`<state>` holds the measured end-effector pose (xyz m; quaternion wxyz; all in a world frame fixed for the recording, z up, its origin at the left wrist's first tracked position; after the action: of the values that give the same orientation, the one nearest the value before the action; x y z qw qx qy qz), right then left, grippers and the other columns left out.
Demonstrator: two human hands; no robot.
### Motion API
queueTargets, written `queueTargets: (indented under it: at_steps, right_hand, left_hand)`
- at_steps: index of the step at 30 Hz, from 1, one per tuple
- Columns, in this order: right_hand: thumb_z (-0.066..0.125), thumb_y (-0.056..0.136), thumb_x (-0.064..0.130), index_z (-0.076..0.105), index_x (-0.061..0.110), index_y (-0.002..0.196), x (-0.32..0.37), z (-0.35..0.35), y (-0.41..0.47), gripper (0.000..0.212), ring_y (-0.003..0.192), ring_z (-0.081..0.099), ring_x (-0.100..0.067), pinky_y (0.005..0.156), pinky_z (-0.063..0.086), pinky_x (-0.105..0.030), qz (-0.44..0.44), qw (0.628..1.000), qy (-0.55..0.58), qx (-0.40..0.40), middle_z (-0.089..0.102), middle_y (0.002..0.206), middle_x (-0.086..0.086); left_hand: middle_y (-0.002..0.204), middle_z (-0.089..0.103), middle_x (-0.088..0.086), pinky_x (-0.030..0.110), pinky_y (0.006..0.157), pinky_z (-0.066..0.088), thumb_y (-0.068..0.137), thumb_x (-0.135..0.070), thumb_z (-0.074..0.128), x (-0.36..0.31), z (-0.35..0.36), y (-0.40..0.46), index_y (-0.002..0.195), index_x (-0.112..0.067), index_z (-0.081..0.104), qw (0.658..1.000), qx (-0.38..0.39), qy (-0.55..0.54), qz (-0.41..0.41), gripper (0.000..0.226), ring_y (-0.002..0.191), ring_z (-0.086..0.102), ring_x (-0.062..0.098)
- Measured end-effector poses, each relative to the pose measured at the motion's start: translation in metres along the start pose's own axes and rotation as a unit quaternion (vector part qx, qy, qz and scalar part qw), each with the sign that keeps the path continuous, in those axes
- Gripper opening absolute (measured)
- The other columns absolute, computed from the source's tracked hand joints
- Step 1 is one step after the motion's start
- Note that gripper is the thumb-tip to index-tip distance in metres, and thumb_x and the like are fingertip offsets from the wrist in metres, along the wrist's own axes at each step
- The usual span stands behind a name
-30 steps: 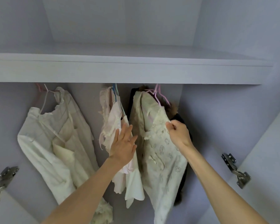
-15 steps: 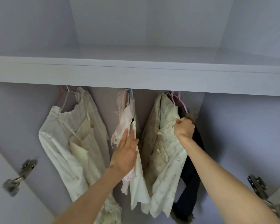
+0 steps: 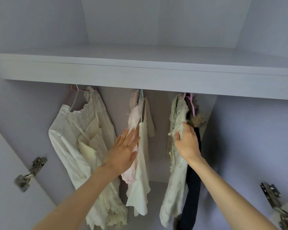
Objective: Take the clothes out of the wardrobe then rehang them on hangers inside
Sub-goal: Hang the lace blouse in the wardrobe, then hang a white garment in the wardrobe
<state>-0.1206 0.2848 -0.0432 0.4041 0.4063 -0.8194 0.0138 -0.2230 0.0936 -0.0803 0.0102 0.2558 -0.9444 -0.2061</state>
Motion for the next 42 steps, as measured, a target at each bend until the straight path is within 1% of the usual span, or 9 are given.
queueTargets:
  at_steps: [4,7,9,12,18,23,28,33,42]
  right_hand:
    - [0.05,0.095,0.022,0.035,0.005,0.14,0.013,0.019,-0.032,0.051,0.139,0.025,-0.028,0.112,0.024,-0.035,-0.144,0.986,-0.084,0.02,0.033,0.147,-0.016]
    - [0.052,0.094,0.03,0.04,0.006,0.138,0.021,0.043,-0.06,0.052,0.137,0.029,-0.032,0.111,0.025,-0.041,-0.217,0.968,-0.111,0.061,0.035,0.146,-0.018]
    - [0.045,0.095,0.037,0.04,0.007,0.138,0.026,0.061,-0.081,0.053,0.136,0.032,-0.031,0.111,0.022,-0.04,-0.252,0.955,-0.116,0.103,0.035,0.146,-0.017]
    - [0.035,0.091,0.045,0.048,0.008,0.133,0.039,0.083,-0.112,0.057,0.125,0.046,-0.034,0.105,0.03,-0.045,-0.291,0.938,-0.106,0.157,0.047,0.137,-0.018]
    - [0.034,0.087,0.047,0.053,0.011,0.128,0.071,0.12,-0.203,0.057,0.12,0.053,-0.031,0.098,0.039,-0.052,-0.437,0.854,-0.132,0.249,0.055,0.129,-0.017]
    - [0.033,0.086,0.049,0.051,0.013,0.131,0.12,0.139,-0.299,0.06,0.123,0.05,-0.031,0.098,0.039,-0.051,-0.5,0.8,-0.074,0.324,0.052,0.133,-0.016]
    - [0.034,0.085,0.051,0.049,0.014,0.134,0.16,0.14,-0.415,0.063,0.124,0.049,-0.031,0.103,0.026,-0.048,-0.564,0.731,-0.032,0.383,0.051,0.135,-0.015]
    - [0.035,0.085,0.052,0.042,0.015,0.139,0.179,0.126,-0.543,0.066,0.134,0.037,-0.029,0.11,0.015,-0.042,-0.598,0.659,0.021,0.456,0.041,0.143,-0.012]
    - [0.034,0.085,0.05,0.048,0.011,0.134,0.222,0.073,-0.759,0.064,0.127,0.045,-0.032,0.105,0.021,-0.045,-0.686,0.502,0.089,0.518,0.05,0.136,-0.015]
  left_hand:
    - [0.149,0.03,0.016,0.052,0.108,0.028,0.091,-0.033,0.033,0.004,-0.009,-0.019,0.138,-0.011,0.041,0.999,-0.02,-0.015,-0.041,0.053,0.138,0.023,0.037]
    - [0.154,0.017,0.013,0.046,0.114,0.016,0.088,-0.042,0.02,0.006,-0.008,-0.047,0.143,-0.014,0.033,0.994,-0.036,-0.039,-0.09,0.062,0.142,0.003,0.029]
    - [0.155,0.009,0.008,0.043,0.115,0.008,0.09,-0.042,0.021,0.007,-0.011,-0.073,0.145,-0.017,0.028,0.988,-0.049,-0.046,-0.14,0.061,0.142,-0.005,0.025]
    - [0.155,0.013,0.009,0.045,0.114,0.009,0.095,-0.033,0.037,0.005,-0.02,-0.123,0.144,-0.016,0.031,0.977,-0.067,-0.019,-0.201,0.052,0.142,-0.003,0.026]
    - [0.154,0.013,0.008,0.043,0.113,0.007,0.09,-0.046,0.02,-0.017,-0.032,-0.262,0.145,-0.019,0.029,0.924,-0.058,0.007,-0.378,0.062,0.141,-0.005,0.025]
    - [0.15,0.029,0.011,0.047,0.108,0.013,0.09,-0.043,0.027,-0.051,-0.064,-0.394,0.14,-0.017,0.038,0.842,-0.07,0.077,-0.53,0.058,0.139,0.009,0.031]
    - [0.144,0.039,0.014,0.049,0.103,0.024,0.087,-0.039,0.034,-0.108,-0.097,-0.521,0.135,-0.016,0.044,0.751,-0.102,0.107,-0.643,0.054,0.137,0.024,0.035]
    - [0.142,0.042,0.013,0.053,0.1,0.028,0.085,-0.04,0.037,-0.186,-0.116,-0.642,0.134,-0.021,0.039,0.671,-0.106,0.137,-0.721,0.053,0.135,0.018,0.027]
    - [0.152,0.021,0.006,0.049,0.114,0.014,0.083,-0.051,0.021,-0.318,-0.177,-0.799,0.141,-0.021,0.037,0.508,-0.152,0.159,-0.833,0.067,0.14,0.003,0.021]
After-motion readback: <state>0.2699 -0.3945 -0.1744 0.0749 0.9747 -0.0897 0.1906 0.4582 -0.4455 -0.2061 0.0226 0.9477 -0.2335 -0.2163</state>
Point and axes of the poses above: each hand's wrist, its own y-axis towards the middle knuckle, its own z-axis out of the palm, x = y × z, the point moved 5 cm from there along y, towards the middle knuckle
